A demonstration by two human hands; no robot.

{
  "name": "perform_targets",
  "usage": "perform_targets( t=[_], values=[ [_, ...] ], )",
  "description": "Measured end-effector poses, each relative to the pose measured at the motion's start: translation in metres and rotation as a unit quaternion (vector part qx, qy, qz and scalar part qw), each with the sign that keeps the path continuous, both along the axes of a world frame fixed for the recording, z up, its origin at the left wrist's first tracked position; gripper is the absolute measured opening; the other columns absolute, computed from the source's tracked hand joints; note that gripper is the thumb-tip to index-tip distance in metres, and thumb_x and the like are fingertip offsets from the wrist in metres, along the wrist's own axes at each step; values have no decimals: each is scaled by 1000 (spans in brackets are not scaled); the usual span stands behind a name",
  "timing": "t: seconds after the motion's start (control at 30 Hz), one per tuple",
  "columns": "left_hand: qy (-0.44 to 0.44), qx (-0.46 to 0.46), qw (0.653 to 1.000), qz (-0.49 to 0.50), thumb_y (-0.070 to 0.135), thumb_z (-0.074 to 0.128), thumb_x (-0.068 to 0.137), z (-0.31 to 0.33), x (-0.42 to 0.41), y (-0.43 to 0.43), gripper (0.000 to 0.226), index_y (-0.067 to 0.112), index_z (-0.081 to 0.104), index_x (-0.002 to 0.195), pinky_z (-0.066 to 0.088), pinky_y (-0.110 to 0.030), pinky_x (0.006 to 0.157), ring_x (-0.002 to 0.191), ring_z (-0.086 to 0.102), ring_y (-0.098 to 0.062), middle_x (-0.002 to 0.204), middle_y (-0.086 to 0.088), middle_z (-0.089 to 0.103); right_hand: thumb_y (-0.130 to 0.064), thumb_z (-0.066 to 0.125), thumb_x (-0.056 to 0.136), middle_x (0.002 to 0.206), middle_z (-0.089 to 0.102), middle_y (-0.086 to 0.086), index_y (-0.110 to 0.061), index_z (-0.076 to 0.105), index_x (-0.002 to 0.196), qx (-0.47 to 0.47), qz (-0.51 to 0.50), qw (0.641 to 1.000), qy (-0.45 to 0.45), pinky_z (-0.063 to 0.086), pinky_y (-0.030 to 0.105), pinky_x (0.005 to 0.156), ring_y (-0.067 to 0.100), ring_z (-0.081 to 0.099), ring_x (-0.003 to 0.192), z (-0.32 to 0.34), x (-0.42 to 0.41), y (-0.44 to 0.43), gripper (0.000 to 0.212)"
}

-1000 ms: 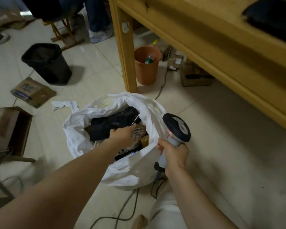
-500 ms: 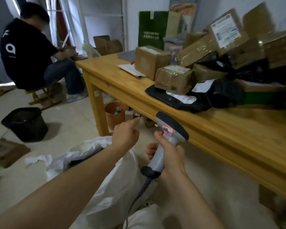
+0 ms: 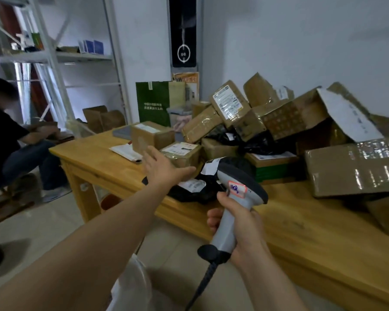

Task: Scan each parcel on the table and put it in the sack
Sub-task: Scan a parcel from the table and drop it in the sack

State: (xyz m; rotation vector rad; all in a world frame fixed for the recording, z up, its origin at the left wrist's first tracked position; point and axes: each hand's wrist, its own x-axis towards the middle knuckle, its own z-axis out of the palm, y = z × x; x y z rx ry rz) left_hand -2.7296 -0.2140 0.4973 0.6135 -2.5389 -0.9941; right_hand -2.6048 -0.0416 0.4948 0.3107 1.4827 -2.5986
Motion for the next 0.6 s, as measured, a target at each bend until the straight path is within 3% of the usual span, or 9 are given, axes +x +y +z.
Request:
perform_targets(
  t=[0.1, 0.27, 0.43, 0.6],
  values=[
    [-27, -9, 999, 16, 60, 85, 55, 0, -22, 0, 153, 12, -26, 148, 8, -47, 119, 148, -10, -32, 159, -16, -15, -13, 73, 79, 57, 63, 16, -4, 64, 86, 2, 14, 1000, 5, 45, 24, 42, 21, 56, 43, -2, -10, 1, 14],
    [-18, 1, 999, 27, 45, 86, 63, -4, -35, -3, 142, 8, -21, 149, 19, -44, 116, 145, 11, -37, 156, -23, 8, -12, 71, 81, 56, 62, 16, -6, 66, 86, 20, 36, 999, 16, 45, 24, 42, 20, 55, 43, -5, -16, -4, 10],
    [56, -12, 998, -12, 35, 88, 62, -8, -7, -16, 139, 11, -17, 151, 17, -46, 118, 146, 1, -33, 158, -15, -1, -10, 72, 81, 56, 62, 13, -7, 67, 87, 40, 31, 998, 33, 44, 25, 43, 20, 54, 43, -7, -10, -5, 8],
    [79, -119, 983, -117, 31, 92, 58, 6, 52, -50, 147, 15, -22, 150, 20, -43, 119, 148, 4, -27, 159, -5, -5, -4, 72, 80, 54, 60, 12, -3, 65, 86, 107, 39, 991, 76, 44, 26, 44, 19, 53, 41, -3, 5, -7, 9]
  ],
)
